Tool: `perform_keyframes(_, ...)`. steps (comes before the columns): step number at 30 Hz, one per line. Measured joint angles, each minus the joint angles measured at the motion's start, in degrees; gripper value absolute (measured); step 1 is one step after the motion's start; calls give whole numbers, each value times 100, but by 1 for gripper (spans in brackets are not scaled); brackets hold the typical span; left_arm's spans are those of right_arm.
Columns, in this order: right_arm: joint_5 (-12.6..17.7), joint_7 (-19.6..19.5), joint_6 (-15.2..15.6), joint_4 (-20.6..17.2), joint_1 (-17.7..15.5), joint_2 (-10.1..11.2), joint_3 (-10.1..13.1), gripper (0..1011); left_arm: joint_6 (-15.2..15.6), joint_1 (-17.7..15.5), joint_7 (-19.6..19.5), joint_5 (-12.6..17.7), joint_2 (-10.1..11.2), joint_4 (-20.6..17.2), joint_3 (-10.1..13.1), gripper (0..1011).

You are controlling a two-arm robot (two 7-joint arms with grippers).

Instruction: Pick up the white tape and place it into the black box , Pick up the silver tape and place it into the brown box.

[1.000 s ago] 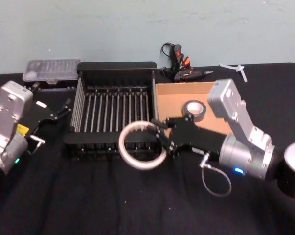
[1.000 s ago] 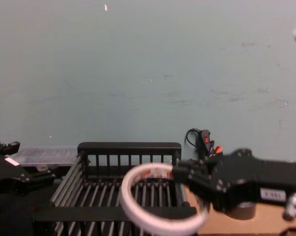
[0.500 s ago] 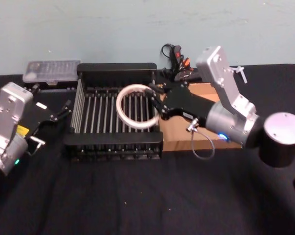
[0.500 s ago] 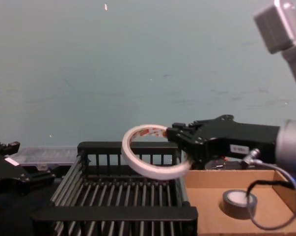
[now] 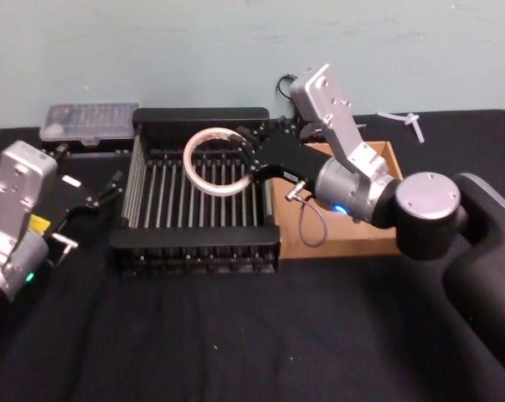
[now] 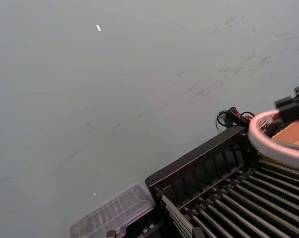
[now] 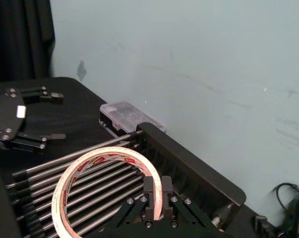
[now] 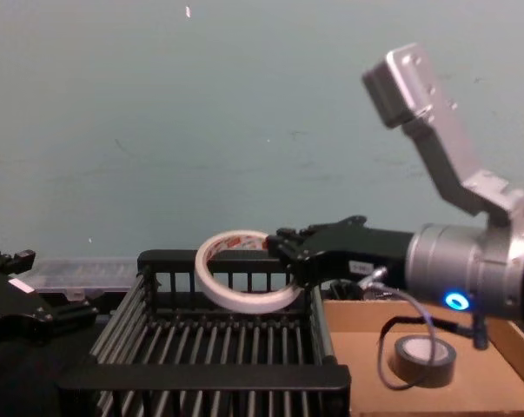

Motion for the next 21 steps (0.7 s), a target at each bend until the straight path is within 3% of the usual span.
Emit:
perform_keyframes(10,-181,-77,-77,769,237,-387,10,98,0,0,0,0,0,0,0,1001)
perform_keyframes(21,-360,-156,-26,1039,299,-538,56,98,0,0,0,0,0,0,0,1002)
